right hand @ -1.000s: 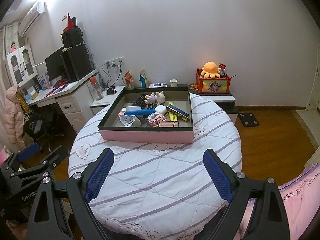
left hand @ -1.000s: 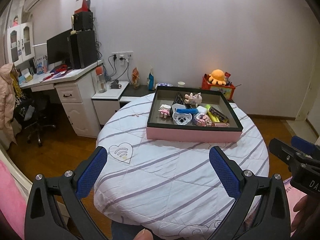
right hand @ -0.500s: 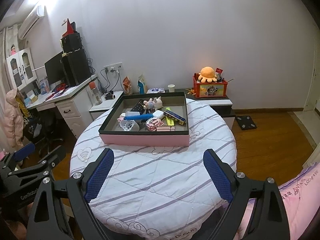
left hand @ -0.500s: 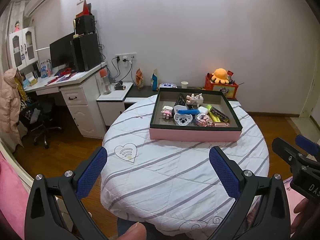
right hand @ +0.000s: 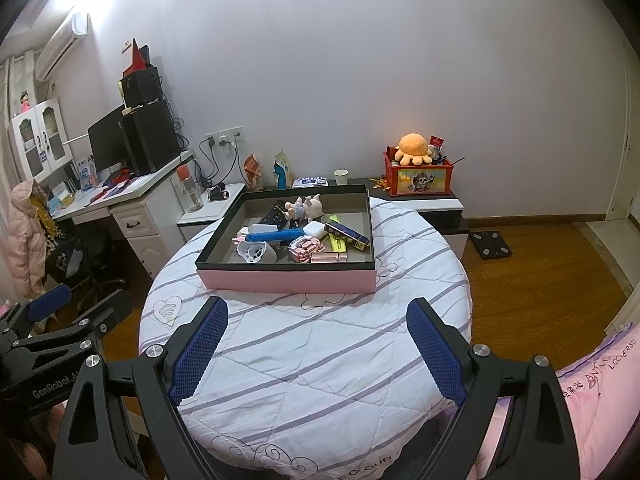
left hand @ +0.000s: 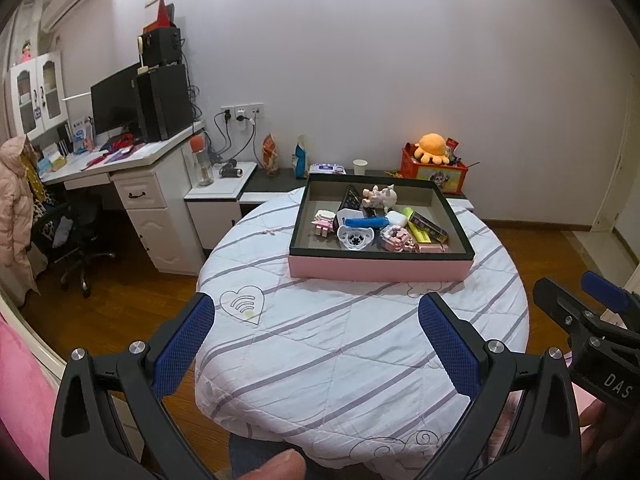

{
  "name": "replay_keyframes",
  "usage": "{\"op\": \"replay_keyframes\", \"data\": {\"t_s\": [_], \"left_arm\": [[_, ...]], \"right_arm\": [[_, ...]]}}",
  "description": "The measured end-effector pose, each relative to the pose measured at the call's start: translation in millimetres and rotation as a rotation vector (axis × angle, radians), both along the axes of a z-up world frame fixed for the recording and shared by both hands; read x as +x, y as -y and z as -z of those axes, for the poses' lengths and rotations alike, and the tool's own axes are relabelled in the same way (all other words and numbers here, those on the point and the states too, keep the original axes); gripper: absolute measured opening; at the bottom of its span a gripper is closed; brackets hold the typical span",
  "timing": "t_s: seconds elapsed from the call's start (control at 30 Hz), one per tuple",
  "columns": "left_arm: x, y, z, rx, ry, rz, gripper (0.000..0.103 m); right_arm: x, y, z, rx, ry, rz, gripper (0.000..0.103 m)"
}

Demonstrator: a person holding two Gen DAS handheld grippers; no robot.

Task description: Organize rigid objects

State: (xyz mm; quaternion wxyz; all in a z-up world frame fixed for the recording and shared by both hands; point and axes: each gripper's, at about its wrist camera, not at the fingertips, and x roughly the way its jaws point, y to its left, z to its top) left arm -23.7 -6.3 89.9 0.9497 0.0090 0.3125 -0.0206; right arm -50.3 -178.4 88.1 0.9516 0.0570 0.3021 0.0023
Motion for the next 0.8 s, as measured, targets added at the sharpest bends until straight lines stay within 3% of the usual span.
{"op": "replay_keyframes", "data": {"t_s": [0.8], "left_arm": [[3.3, -3.0, 0.7, -0.023, -0.003, 0.021, 0.103]], "right_arm": [[3.0, -3.6, 7.3, -0.001, -0.018, -0.006, 0.092]]}}
